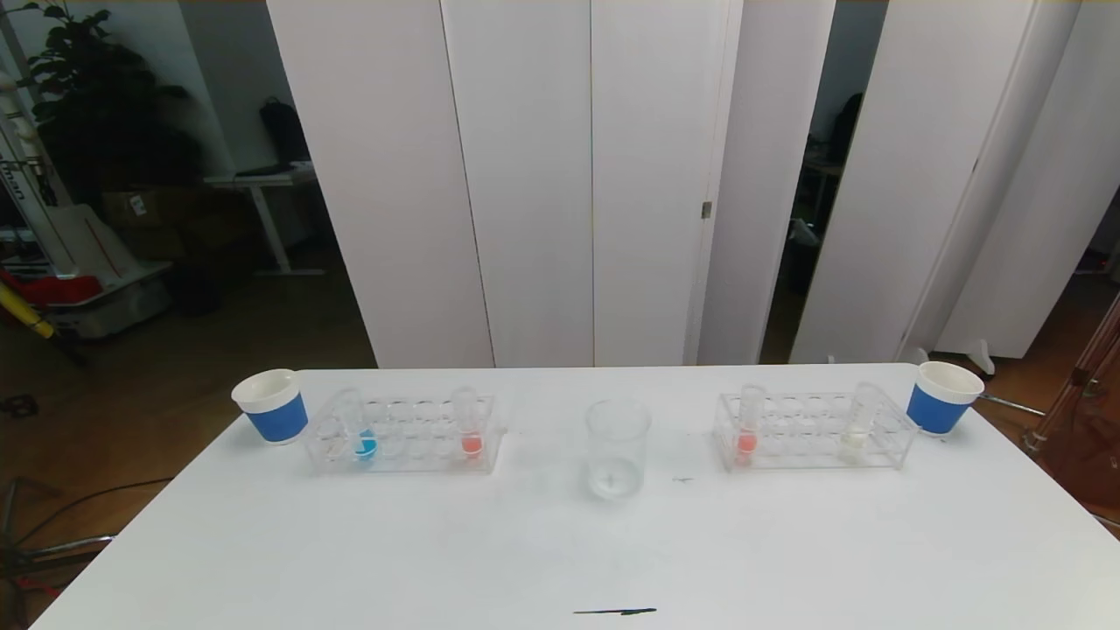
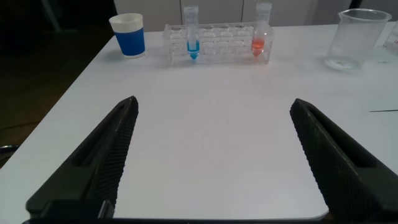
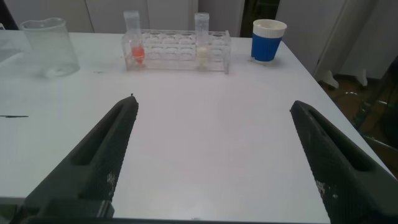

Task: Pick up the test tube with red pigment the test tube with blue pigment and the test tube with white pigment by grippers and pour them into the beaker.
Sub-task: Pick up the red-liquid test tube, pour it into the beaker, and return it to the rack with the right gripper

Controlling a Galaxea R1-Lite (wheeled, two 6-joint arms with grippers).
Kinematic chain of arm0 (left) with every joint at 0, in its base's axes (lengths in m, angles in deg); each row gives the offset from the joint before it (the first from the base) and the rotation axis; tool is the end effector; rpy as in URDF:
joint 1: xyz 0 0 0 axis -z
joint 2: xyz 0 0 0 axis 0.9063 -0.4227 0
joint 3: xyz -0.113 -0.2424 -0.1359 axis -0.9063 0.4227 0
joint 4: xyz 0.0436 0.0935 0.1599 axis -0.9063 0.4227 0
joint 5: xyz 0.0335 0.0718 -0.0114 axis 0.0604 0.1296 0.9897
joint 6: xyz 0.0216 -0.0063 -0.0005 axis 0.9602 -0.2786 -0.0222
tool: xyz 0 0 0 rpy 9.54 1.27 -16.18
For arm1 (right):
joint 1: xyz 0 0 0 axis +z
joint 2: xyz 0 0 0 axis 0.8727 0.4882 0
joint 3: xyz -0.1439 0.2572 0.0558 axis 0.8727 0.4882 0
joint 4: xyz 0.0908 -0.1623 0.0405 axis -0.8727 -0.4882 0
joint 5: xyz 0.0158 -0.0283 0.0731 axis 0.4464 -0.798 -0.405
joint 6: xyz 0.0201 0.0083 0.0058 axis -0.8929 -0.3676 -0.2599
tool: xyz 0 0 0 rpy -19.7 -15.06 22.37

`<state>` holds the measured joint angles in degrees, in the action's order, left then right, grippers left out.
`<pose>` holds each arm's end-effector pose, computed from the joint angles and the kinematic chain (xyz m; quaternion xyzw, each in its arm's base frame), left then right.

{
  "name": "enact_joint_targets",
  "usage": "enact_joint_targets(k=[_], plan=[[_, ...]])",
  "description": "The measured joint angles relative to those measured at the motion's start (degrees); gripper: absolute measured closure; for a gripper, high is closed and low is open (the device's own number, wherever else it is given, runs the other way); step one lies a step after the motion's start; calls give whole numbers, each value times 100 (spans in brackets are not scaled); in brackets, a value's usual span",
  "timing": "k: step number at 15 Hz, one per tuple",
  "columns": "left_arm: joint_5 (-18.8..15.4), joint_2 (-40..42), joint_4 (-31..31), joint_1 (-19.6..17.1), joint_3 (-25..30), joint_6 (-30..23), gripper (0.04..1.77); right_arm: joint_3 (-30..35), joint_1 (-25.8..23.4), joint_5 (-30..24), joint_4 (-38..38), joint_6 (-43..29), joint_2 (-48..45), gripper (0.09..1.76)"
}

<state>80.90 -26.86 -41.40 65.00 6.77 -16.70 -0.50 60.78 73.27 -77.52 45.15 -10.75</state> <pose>-0.0230 -0.0002 0.0748 0.0084 0.0039 -0.0017 1.0000 -0.0230 0.0001 0.0755 0.0031 0.0014 0.0019 1.0000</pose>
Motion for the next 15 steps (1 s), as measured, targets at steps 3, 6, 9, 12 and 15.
enact_joint_targets(k=[3, 6, 9, 12, 15], plan=[[2, 0, 0, 0, 0, 0, 6, -5, 0, 1, 0, 9, -2, 10], [0, 0, 0, 0, 0, 0, 6, -5, 0, 1, -5, 9, -2, 10], [0, 0, 0, 0, 0, 0, 6, -5, 0, 4, -16, 11, -2, 10], [0, 0, 0, 0, 0, 0, 6, -24, 0, 20, -156, 11, 2, 10], [2, 0, 0, 0, 0, -2, 6, -85, 5, 32, -267, 22, 7, 10]])
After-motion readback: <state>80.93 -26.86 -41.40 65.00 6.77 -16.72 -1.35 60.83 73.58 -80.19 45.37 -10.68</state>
